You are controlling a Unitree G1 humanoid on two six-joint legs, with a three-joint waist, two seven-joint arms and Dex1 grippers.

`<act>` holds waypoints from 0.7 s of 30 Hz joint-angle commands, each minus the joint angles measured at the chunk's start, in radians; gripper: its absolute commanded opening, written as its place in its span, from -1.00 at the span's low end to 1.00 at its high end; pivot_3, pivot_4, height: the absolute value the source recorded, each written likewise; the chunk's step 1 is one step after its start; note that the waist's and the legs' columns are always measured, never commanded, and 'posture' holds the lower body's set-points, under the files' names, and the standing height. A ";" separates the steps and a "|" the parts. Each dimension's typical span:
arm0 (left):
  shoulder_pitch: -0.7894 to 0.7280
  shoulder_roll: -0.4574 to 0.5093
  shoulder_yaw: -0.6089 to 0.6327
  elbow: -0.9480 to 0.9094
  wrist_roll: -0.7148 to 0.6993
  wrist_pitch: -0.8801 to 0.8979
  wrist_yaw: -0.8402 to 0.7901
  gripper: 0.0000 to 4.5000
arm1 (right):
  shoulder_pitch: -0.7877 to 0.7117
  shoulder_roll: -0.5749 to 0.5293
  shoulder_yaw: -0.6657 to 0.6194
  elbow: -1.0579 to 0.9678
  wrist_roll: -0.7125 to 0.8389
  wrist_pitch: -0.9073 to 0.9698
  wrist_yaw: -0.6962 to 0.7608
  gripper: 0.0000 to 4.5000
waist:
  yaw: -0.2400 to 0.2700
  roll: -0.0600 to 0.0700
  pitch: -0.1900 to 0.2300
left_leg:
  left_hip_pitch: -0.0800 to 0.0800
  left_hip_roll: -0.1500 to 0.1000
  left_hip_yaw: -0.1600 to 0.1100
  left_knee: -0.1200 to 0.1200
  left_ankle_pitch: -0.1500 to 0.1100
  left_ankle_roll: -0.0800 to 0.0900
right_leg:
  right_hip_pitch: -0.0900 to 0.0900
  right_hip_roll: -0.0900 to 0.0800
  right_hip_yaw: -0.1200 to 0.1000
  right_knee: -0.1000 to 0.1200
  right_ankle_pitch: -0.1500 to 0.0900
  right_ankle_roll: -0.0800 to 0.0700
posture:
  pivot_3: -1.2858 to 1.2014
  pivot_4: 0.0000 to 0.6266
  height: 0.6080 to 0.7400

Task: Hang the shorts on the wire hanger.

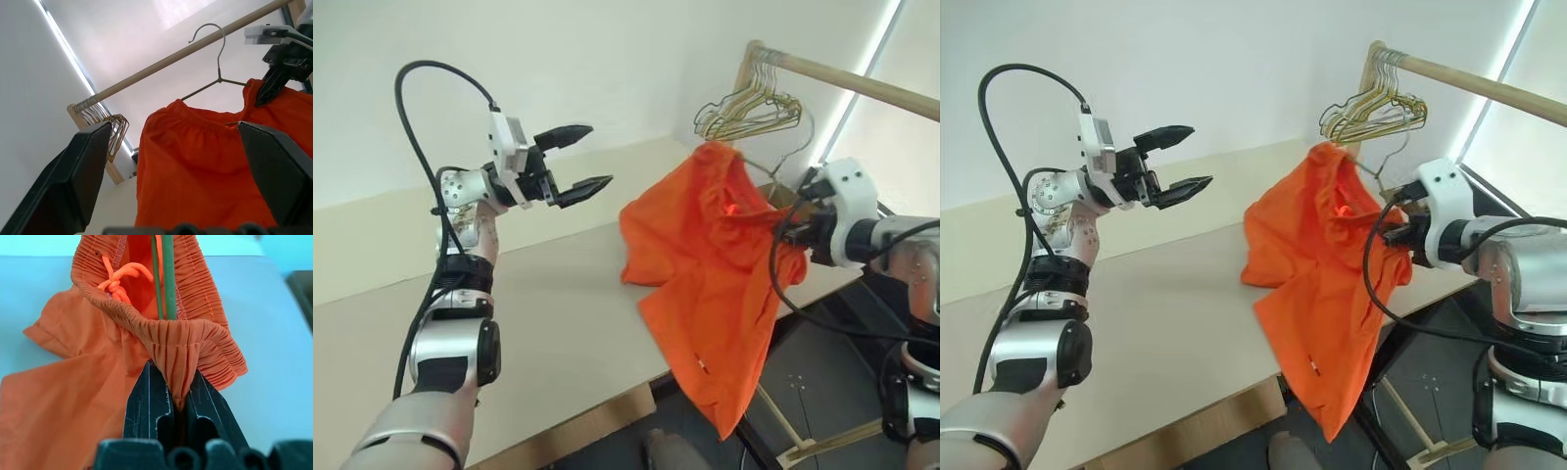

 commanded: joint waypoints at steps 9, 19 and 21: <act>0.181 0.029 -0.015 -0.374 -0.087 0.219 0.123 0.99 | -0.364 0.257 -0.181 0.500 -0.235 -0.180 -0.518 -1.00 | -0.052 0.002 0.000 | 0.001 -0.001 0.001 -0.001 0.000 0.000 | 0.002 0.001 0.004 0.001 0.001 0.001 | -0.18 -1.00 1.00; 0.348 0.104 -0.039 -0.586 -0.071 0.306 0.215 0.99 | -0.636 0.212 -0.254 1.122 -0.218 -0.610 -0.731 -1.00 | -0.045 0.004 0.002 | 0.001 -0.004 0.002 -0.004 0.000 0.000 | 0.003 -0.001 0.005 -0.002 0.001 0.001 | -0.11 -1.00 1.00; 0.368 0.107 -0.045 -0.613 -0.069 0.318 0.240 0.99 | -0.683 0.184 -0.250 1.237 -0.213 -0.695 -0.745 -1.00 | -0.036 0.005 0.002 | 0.001 -0.005 0.002 -0.005 0.000 0.000 | 0.003 -0.001 0.006 -0.002 0.001 0.002 | -0.11 -1.00 1.00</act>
